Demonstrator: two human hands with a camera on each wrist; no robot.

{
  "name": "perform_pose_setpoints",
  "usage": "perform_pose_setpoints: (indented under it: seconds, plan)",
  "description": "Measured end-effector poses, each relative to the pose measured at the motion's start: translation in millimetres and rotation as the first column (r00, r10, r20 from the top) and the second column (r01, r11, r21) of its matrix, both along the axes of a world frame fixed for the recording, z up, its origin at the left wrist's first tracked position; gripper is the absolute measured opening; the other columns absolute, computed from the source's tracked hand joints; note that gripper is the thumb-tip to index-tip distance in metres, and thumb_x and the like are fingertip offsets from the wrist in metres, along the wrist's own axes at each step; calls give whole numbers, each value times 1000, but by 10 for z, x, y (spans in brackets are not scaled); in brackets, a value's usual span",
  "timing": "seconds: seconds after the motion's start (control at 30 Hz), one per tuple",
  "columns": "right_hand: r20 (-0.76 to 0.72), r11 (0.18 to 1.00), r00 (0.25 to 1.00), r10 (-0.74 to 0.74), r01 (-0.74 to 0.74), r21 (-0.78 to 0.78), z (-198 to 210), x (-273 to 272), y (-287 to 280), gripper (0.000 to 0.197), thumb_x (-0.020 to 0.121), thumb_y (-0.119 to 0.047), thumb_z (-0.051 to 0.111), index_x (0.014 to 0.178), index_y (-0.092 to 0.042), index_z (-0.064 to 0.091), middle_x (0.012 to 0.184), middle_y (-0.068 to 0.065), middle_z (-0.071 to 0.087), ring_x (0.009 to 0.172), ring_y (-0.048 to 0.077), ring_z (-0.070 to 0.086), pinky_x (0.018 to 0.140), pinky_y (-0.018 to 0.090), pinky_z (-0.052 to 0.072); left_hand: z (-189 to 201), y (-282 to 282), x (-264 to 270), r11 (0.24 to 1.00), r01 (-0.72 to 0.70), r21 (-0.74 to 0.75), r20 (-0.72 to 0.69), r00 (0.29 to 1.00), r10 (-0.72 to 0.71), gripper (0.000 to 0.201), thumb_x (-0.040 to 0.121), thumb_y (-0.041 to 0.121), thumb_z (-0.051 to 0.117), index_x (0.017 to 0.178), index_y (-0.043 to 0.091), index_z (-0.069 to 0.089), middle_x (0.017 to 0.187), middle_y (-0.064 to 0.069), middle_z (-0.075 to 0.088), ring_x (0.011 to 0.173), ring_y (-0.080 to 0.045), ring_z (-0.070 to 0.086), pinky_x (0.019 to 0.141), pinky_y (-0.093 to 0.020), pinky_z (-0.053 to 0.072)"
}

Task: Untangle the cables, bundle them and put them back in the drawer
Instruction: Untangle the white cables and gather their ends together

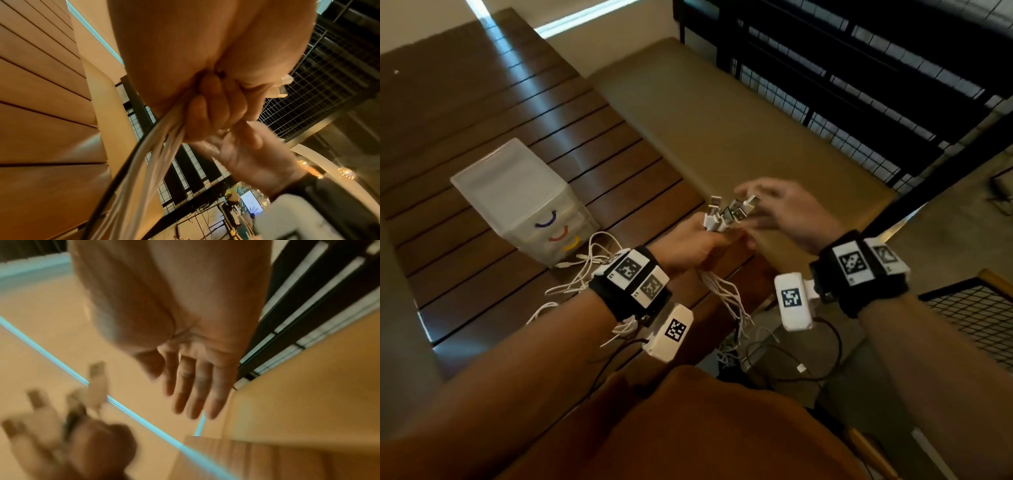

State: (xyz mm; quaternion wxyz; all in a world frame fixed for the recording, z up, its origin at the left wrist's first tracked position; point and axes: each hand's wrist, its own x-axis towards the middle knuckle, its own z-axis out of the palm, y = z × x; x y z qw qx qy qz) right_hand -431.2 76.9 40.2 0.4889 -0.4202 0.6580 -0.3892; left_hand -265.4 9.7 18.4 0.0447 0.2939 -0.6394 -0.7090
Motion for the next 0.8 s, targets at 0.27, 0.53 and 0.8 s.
perform_pose_setpoints:
  seconds: [0.27, 0.53, 0.8]
  plan:
    - [-334, 909, 862, 381, -415, -34, 365, 735, -443, 54, 101, -50, 27, 111, -18, 69, 104, -8, 68, 100, 3, 62, 85, 22, 45, 118, -9, 256, 979, -185, -83, 82, 978, 192, 27, 91, -13, 36, 72, 0, 50, 45, 7, 45, 40, -5, 34, 43, -23, 29]
    - [-580, 812, 698, 421, -575, -102, 269, 1175, -709, 54, 101, -48, 31, 86, -17, 72, 79, -5, 70, 77, 13, 64, 72, 33, 48, 188, -104, 551, 884, -407, -232, 230, 860, 456, 26, 99, -4, 41, 123, -10, 47, 97, -17, 54, 110, -20, 53, 72, -3, 34]
    - [-625, 807, 701, 344, -561, -184, 173, 1524, -827, 49, 99, -53, 30, 69, -24, 57, 91, 9, 71, 90, 32, 63, 72, 34, 42, 236, -141, 834, 786, -579, -216, 182, 767, 615, 44, 96, -8, 42, 139, -8, 32, 144, -23, 40, 119, -19, 42, 78, -3, 32]
